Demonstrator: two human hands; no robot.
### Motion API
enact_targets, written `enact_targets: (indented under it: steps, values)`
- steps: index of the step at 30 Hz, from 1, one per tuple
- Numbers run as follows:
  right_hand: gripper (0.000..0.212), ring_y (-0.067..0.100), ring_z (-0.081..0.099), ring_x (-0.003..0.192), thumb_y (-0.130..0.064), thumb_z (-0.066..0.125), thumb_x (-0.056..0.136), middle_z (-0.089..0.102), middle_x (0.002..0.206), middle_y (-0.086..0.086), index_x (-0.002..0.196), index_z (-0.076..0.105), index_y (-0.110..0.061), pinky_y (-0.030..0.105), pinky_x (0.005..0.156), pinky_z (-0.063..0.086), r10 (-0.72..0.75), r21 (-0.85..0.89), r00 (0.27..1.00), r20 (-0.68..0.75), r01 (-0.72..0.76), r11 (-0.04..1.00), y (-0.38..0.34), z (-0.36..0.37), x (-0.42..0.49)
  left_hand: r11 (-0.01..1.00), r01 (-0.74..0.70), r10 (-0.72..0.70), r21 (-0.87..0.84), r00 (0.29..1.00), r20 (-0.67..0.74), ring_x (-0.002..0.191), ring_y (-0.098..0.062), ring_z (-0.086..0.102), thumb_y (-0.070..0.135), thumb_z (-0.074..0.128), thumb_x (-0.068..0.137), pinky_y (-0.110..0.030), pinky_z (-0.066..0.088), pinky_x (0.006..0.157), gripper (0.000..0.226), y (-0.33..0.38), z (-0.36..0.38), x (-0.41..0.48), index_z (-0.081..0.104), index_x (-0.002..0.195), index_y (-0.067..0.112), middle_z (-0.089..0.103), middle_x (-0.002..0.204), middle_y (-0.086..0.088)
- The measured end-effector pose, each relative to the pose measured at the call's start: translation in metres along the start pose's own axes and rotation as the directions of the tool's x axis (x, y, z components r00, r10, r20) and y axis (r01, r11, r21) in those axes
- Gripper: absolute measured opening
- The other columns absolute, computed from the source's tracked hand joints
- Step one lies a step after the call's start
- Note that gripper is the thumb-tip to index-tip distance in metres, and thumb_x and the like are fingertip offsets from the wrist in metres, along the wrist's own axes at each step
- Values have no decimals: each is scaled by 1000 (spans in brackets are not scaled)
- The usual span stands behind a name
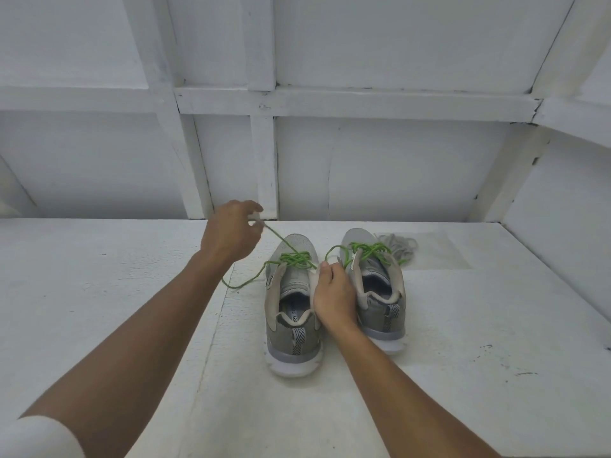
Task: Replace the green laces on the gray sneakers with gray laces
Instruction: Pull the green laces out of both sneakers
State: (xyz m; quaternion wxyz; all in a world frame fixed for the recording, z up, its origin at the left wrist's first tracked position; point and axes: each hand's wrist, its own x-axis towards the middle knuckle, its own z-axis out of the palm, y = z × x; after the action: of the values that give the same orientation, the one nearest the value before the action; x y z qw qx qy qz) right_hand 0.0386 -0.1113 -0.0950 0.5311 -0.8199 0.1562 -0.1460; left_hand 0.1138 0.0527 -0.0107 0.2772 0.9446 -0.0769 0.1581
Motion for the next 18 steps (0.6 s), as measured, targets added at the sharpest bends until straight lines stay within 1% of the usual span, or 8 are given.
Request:
enact_targets:
  steps: [2,4,5,7,8,12,16,18]
  values:
    - [30,24,51,82,-30,34,104,56,88,7,90,51,-10,29,67,32,8,3,1000,3,-8,1000,0,0,0,997,-45,40,55,996,84,124,-25,50,33,63,91,-41,40,104,45,4,9,-7,54,135,24,52,138,-5]
    - [30,23,51,82,-31,33,104,57,88,8,90,51,-11,30,67,32,11,-1,1000,4,-11,1000,-1,0,-1,990,-130,120,50,979,167,127,-23,48,36,64,90,-43,37,107,45,10,23,-14,55,133,26,53,139,0]
    - [31,24,51,83,-31,33,104,58,90,9,92,52,-10,30,67,32,11,-3,1000,2,-11,1000,0,0,0,983,-177,163,43,961,222,124,-22,50,36,64,89,-42,39,106,42,13,30,-17,59,129,27,57,135,1]
    - [31,24,51,84,-30,34,104,59,94,13,94,54,-8,30,67,32,7,-4,1000,-3,-7,1000,0,-1,0,964,-260,226,60,917,330,113,-18,57,34,64,87,-39,44,101,34,21,44,-23,66,120,26,66,122,3]
    - [32,25,50,84,-30,34,104,60,94,13,95,54,-7,30,67,31,1,-4,1000,-5,-1,1000,0,-1,0,953,-293,249,74,901,356,108,-17,59,32,63,87,-38,46,97,31,25,48,-26,68,117,25,68,116,3]
    - [32,24,50,83,-29,34,104,58,90,12,95,55,-6,29,66,30,-4,-4,1000,-6,4,1000,0,-2,0,944,-324,286,61,897,338,95,-17,62,28,59,90,-34,50,88,21,32,57,-30,73,105,22,72,102,3]
    - [32,24,50,82,-30,34,104,55,87,8,93,53,-7,30,66,31,5,-5,1000,2,-5,1000,-2,-2,-1,950,-308,281,46,912,299,92,-17,62,26,61,90,-37,52,86,17,26,49,-23,75,100,23,71,99,1]
    - [31,24,50,81,-31,33,104,56,87,8,90,51,-9,30,66,31,9,-6,1000,4,-9,1000,-2,-2,-2,960,-279,262,33,931,255,91,-16,62,23,61,90,-35,52,85,17,22,40,-19,75,99,21,72,98,2]
